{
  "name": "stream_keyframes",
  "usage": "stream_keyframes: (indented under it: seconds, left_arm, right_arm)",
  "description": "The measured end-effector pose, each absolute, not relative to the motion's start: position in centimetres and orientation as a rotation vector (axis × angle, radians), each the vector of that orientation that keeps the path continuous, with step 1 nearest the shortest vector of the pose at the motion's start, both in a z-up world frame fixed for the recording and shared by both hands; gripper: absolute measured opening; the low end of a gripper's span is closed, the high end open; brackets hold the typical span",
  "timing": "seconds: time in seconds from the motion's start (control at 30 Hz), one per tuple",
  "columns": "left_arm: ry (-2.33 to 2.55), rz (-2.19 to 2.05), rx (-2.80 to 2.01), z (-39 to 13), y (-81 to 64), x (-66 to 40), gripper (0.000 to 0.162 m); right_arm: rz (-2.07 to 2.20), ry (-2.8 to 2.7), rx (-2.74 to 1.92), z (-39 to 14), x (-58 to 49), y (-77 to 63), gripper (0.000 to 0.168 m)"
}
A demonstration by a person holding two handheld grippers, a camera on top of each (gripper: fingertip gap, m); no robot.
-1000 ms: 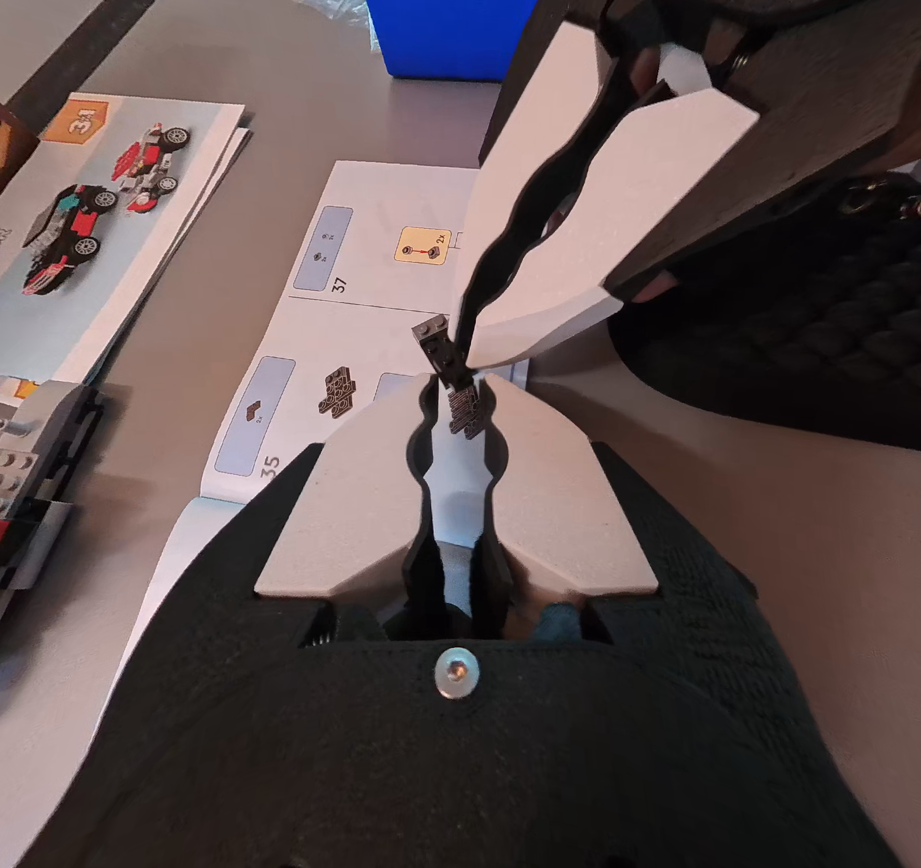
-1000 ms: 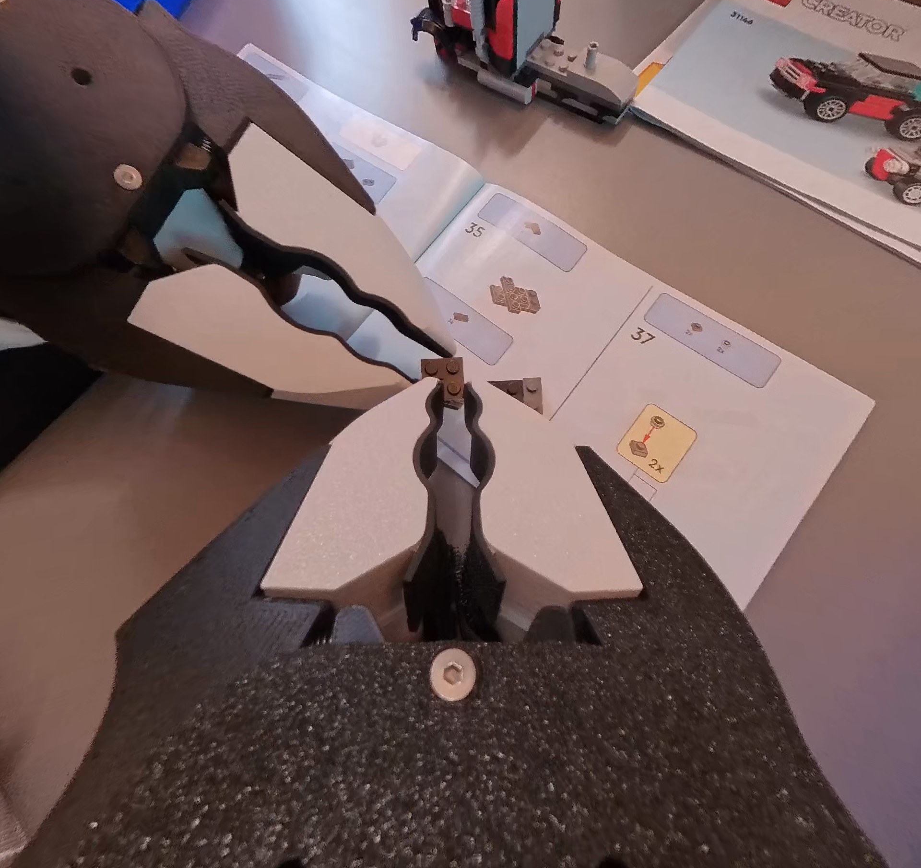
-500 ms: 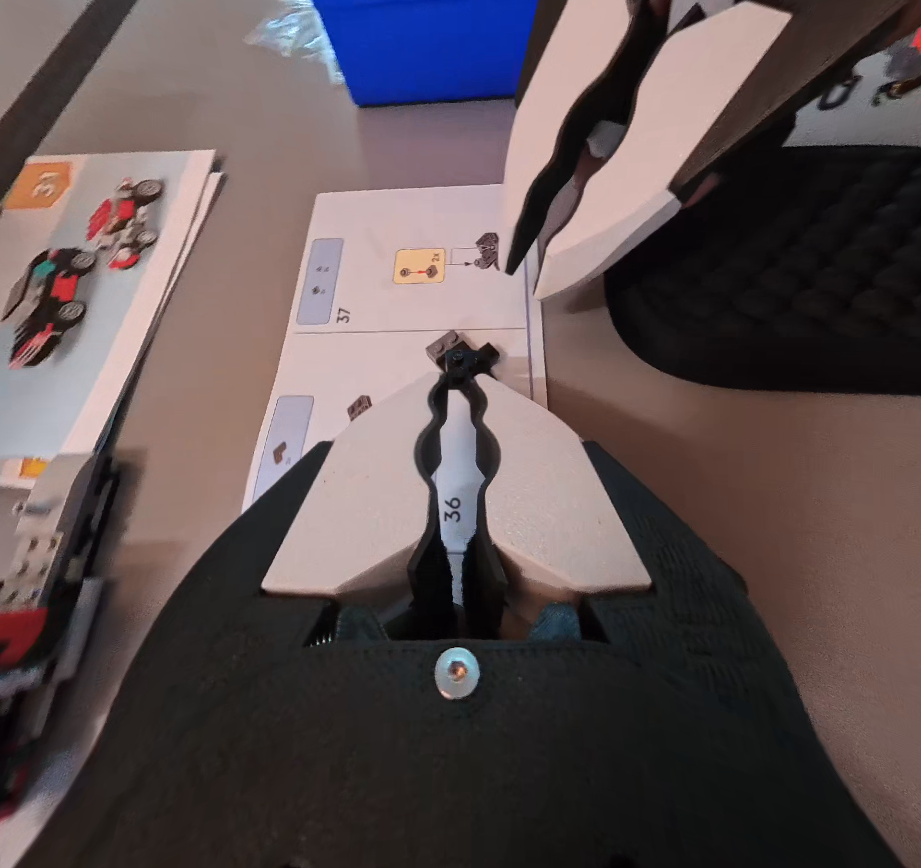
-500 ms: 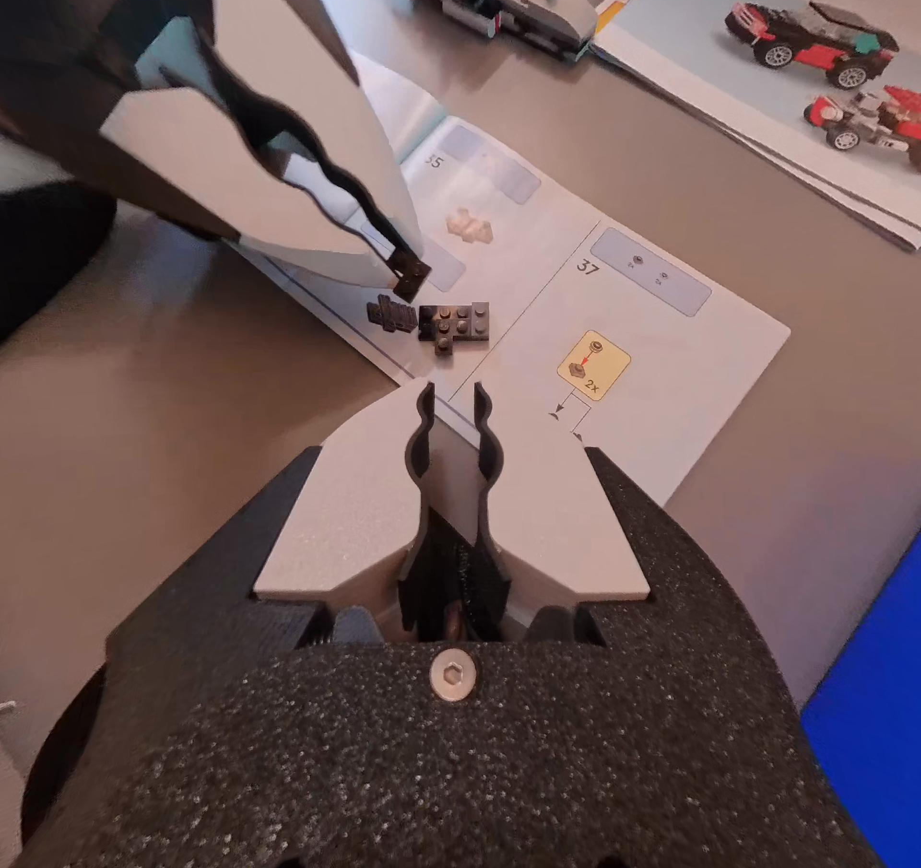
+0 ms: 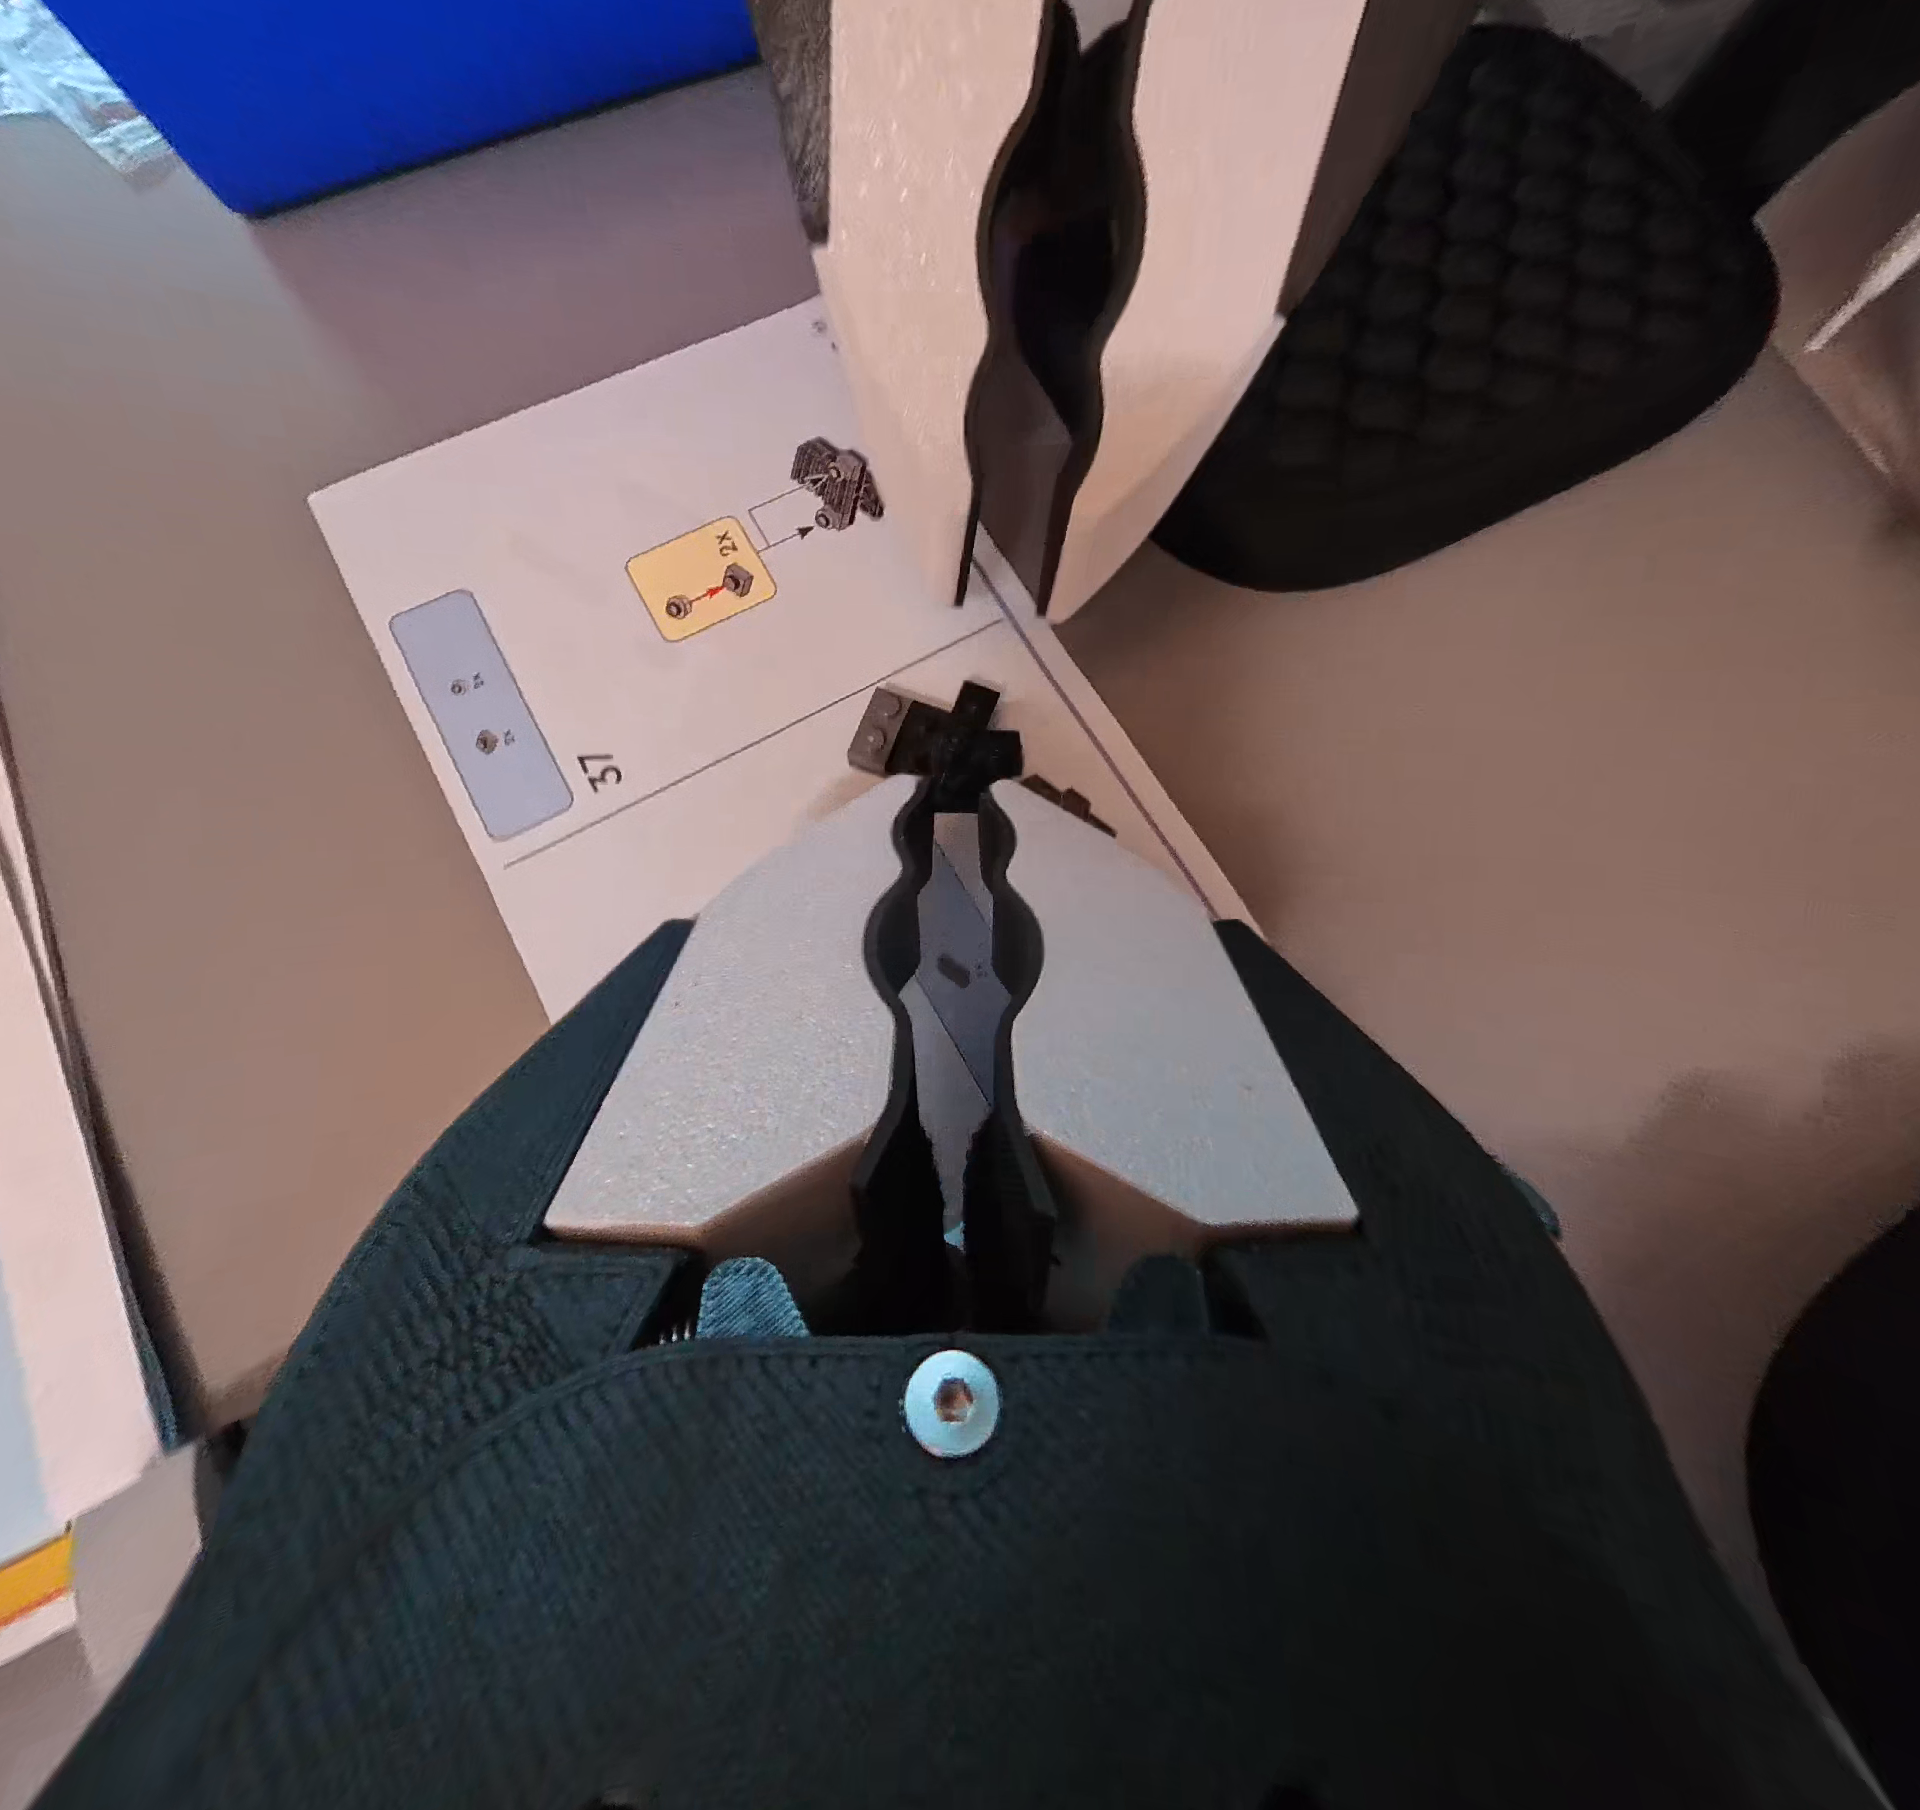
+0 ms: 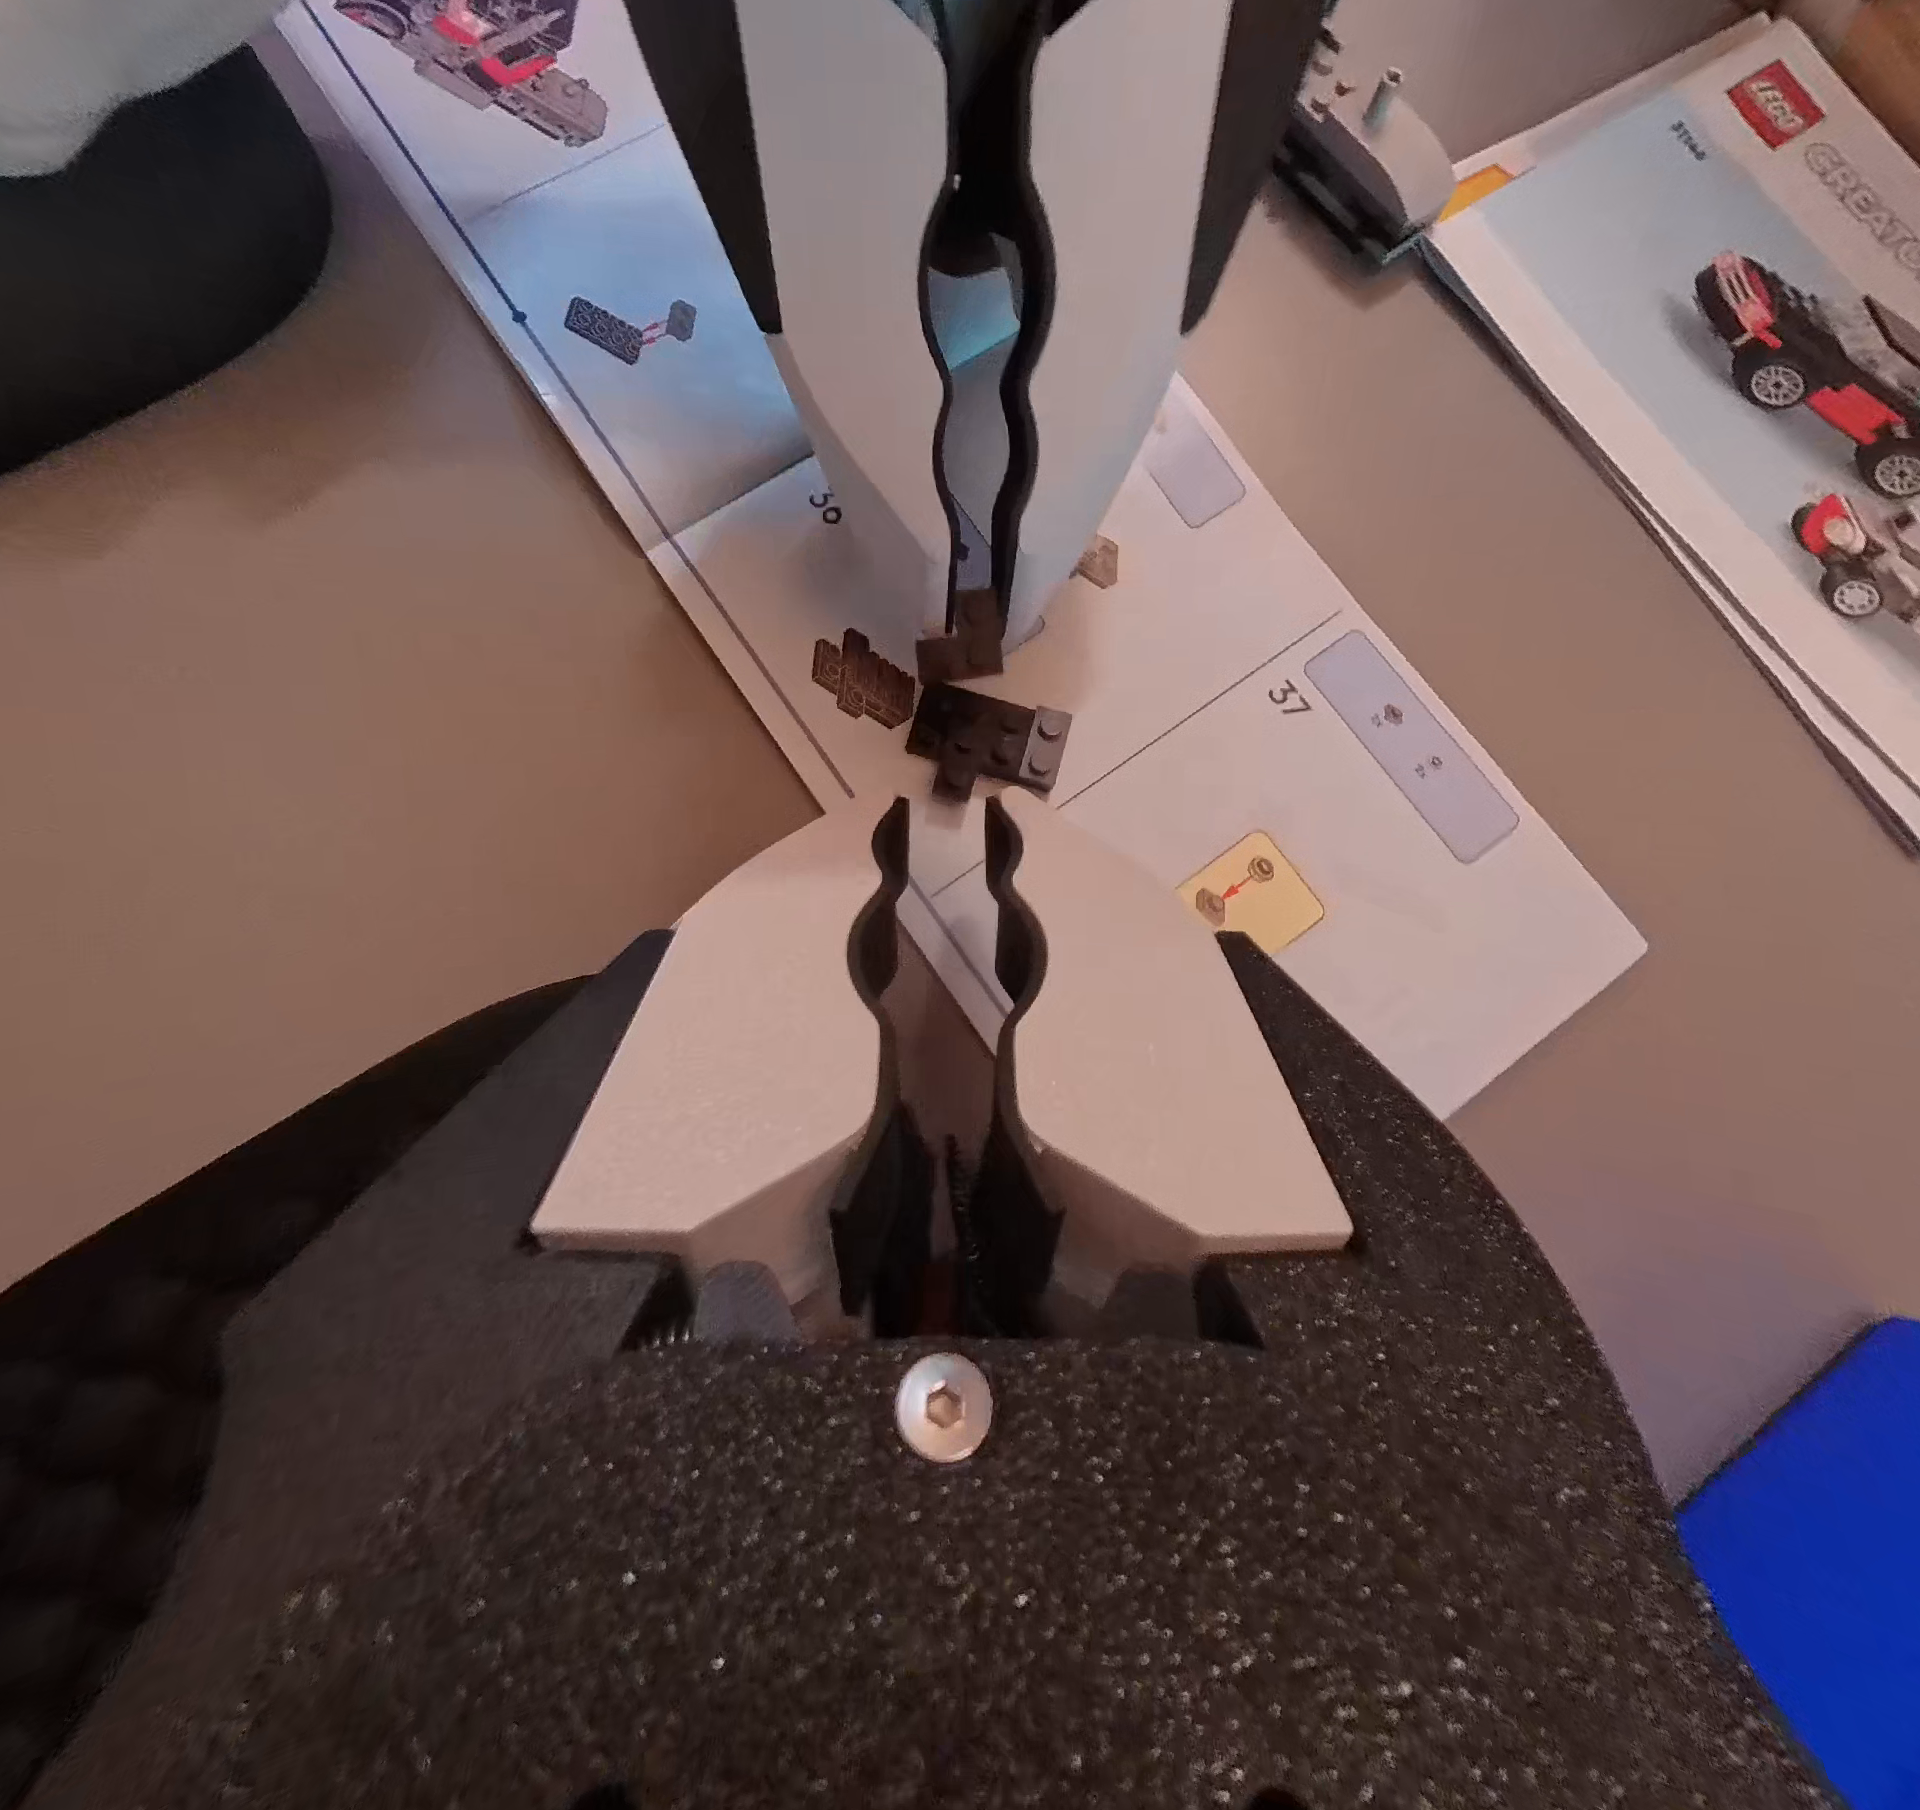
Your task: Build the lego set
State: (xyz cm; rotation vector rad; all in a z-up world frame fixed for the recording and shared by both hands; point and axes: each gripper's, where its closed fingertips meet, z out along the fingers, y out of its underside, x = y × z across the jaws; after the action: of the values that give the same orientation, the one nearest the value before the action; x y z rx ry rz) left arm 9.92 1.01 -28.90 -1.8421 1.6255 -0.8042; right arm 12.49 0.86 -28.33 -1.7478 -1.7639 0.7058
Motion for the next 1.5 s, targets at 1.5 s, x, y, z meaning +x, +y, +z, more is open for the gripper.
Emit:
stream_keyframes:
  seconds: [1.5]
  left_arm:
    - [1.868, -0.725, -1.85, -30.5, 2.0, 9.9, 0.012]
  right_arm:
    - [0.745, -1.848, -1.716, -29.5, 11.7, 1.8, 0.031]
